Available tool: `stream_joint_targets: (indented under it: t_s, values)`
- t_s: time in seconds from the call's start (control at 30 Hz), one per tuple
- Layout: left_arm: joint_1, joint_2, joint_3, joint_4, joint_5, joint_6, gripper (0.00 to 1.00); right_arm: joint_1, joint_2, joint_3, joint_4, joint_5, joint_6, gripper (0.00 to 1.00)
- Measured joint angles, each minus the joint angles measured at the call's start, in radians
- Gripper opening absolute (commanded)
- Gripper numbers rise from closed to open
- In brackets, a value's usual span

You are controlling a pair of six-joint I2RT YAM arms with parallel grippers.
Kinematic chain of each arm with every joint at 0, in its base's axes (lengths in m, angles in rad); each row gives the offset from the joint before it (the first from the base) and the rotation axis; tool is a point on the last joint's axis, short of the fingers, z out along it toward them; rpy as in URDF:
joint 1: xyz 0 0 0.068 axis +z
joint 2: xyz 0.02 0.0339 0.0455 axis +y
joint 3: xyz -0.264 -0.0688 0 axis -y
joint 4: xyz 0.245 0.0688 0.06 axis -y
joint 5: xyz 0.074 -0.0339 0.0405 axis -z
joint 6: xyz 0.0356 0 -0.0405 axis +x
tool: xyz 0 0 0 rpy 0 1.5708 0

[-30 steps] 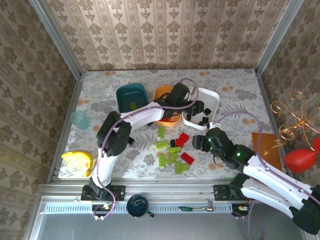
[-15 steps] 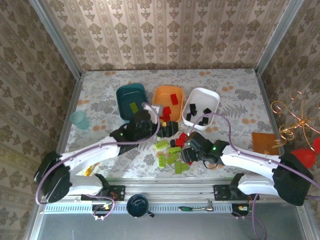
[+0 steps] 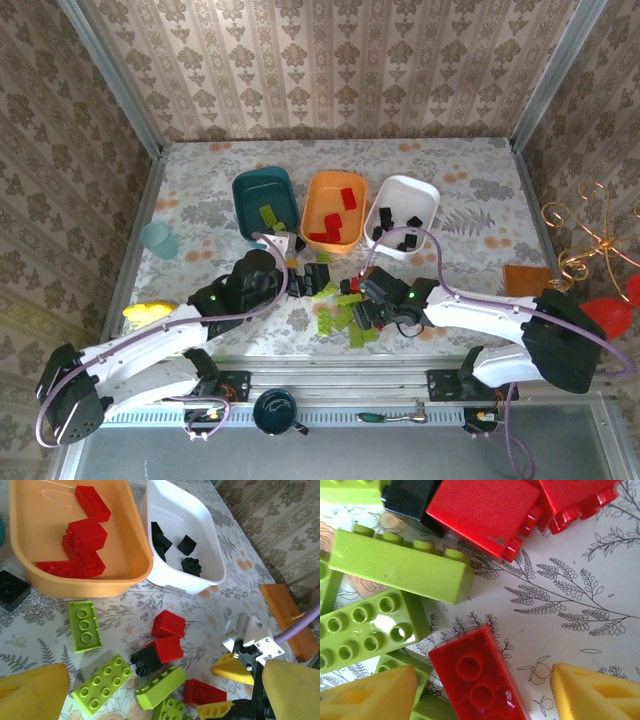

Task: Sort the legos into containers by color
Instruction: Pick up the lego from the bottom-center of the table.

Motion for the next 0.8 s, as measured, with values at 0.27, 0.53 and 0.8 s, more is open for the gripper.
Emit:
stream_joint_targets:
  t_s: [0.27,0.53,0.8]
  values:
    - [0.000,-0.039,-0.003,-0.041,-0.032,-0.002,1.00,0.000,0.071,0.009,-0.022,0.027,0.008,0.60]
    - [0.000,-0.048,-0.005,-0.079,-0.050,-0.002,1.00,-0.055,0.063,0.008,-0.036,0.054,0.031,0.26]
    - [0.001,-0.087,-0.039,-0.082,-0.048,-0.002,1.00,-0.125,-0.122,0.072,-0.076,0.060,-0.012,0.16]
